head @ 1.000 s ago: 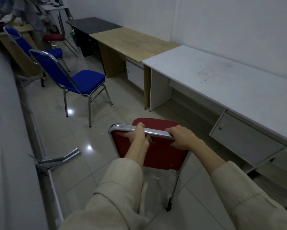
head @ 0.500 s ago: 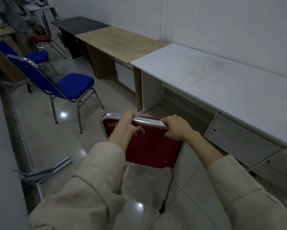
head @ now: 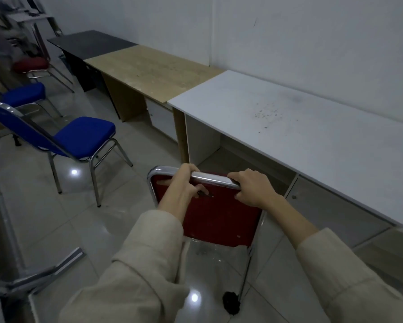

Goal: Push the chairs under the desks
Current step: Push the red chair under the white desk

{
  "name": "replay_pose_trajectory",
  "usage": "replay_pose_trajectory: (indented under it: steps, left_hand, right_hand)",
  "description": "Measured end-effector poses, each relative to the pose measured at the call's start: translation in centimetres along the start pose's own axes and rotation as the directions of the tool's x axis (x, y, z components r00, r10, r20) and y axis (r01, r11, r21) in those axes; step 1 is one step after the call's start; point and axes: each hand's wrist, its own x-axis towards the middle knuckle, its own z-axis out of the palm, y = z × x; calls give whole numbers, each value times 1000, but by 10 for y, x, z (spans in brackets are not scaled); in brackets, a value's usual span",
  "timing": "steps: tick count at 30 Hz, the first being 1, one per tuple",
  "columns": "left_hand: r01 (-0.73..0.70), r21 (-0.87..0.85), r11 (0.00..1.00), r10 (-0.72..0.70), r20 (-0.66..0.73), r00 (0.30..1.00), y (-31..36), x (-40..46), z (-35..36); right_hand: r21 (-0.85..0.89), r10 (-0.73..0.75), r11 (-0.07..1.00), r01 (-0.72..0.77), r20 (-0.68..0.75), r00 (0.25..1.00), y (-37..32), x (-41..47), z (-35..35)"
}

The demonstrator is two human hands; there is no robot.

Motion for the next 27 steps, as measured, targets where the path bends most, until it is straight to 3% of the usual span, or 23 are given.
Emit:
replay_pose_trajectory:
  steps: [6, 10, 14, 17, 23, 27]
  left_hand:
    - [-22, 10, 1000, 21, 95, 995, 6, 10, 20]
    - [92, -23, 995, -87, 172, 981, 27, 18, 0]
    - [110, -201, 973, -90, 109, 990, 63, 42, -28]
    - [188, -226, 956, -185, 33, 982, 80, 55, -23]
    - [140, -5, 990, -138, 153, 979, 99, 61, -9]
    - [8, 282, 959, -90, 279, 956, 114, 73, -6]
  right_hand:
    - [-22, 72, 997, -75, -103, 992, 21, 13, -8]
    - [1, 119, 993, -119, -119, 986, 25, 27, -9]
    - [-22, 154, 987, -158, -113, 981, 31, 36, -7]
    - [-33, 191, 980, -195, -92, 977, 30, 39, -6]
    - [12, 314, 949, -316, -151, 937, 11, 23, 3]
    - [32, 338, 941, -338, -188, 922, -22, 24, 19]
